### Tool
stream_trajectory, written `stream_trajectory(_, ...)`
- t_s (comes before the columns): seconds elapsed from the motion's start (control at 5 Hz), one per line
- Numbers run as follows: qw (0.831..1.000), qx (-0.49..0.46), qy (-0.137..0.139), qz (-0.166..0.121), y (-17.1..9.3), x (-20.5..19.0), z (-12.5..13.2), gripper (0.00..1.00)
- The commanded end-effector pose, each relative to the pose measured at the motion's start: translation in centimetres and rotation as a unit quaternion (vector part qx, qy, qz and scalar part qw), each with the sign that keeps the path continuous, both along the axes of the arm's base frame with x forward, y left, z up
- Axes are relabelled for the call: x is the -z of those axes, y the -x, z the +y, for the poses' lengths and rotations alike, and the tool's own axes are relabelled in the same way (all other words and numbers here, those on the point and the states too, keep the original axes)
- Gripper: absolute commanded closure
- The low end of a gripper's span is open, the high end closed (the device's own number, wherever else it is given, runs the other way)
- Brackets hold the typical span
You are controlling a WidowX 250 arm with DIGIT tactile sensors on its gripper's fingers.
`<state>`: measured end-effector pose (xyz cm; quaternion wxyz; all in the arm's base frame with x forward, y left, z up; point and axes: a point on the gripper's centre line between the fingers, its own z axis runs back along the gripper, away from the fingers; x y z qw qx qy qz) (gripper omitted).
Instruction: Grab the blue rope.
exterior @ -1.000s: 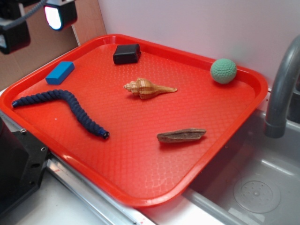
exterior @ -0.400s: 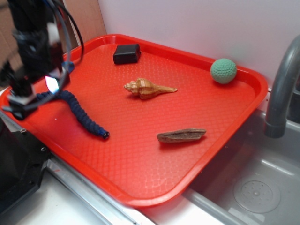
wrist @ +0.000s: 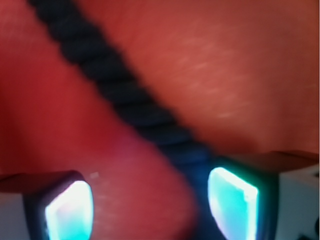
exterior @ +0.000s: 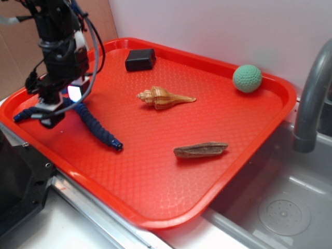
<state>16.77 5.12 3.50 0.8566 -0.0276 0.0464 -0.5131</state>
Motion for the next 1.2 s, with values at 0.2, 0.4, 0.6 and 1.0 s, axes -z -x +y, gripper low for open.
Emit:
stream_trajectory(0.2,0.999,0.001,-0.02,0.048,3.2,1.9,0.9,0.0)
stream_trajectory(0.4,0.998,-0.009,-0.022,0.053,3.6,2.4,1.5,0.0)
stream_trajectory(0.6,0.997,-0.021,-0.028,0.066,3.8,3.2,2.3,0.0)
stream_trajectory(1.0,0.996,-0.038,-0.027,0.071,3.4,3.0,2.5,1.0)
